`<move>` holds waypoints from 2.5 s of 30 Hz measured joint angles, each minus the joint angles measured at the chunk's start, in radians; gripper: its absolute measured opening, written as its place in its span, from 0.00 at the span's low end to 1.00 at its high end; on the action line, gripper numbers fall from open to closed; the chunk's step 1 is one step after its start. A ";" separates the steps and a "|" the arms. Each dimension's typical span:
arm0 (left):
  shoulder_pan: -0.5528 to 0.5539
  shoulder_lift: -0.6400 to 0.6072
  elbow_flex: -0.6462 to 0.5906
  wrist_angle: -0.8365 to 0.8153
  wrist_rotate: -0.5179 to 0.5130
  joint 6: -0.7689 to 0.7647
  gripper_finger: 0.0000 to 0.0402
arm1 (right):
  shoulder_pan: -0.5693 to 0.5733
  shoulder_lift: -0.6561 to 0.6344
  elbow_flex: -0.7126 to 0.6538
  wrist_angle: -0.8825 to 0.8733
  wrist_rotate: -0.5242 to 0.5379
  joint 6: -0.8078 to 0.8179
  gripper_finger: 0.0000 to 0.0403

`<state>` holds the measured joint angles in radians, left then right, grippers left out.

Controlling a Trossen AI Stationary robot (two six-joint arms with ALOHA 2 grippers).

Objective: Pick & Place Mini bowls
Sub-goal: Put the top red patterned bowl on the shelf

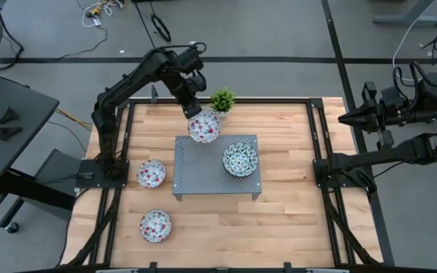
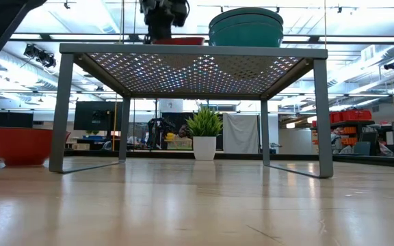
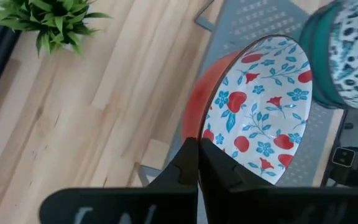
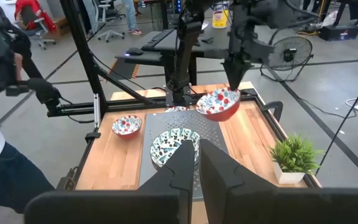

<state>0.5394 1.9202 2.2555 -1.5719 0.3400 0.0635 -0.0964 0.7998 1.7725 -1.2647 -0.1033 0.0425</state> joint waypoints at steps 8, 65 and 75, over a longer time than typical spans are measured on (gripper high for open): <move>-0.057 -0.090 0.000 0.000 0.057 -0.028 0.00 | 0.000 0.000 0.000 0.000 0.000 0.000 0.07; -0.159 -0.206 -0.293 0.120 0.203 -0.078 0.00 | 0.000 0.000 0.000 0.000 0.000 0.000 0.07; -0.160 -0.267 -0.464 0.168 0.230 -0.103 0.00 | 0.000 0.000 0.000 0.000 0.000 0.000 0.07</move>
<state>0.3790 1.6529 1.7910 -1.4034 0.5701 -0.0392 -0.0965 0.8001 1.7725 -1.2644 -0.1033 0.0425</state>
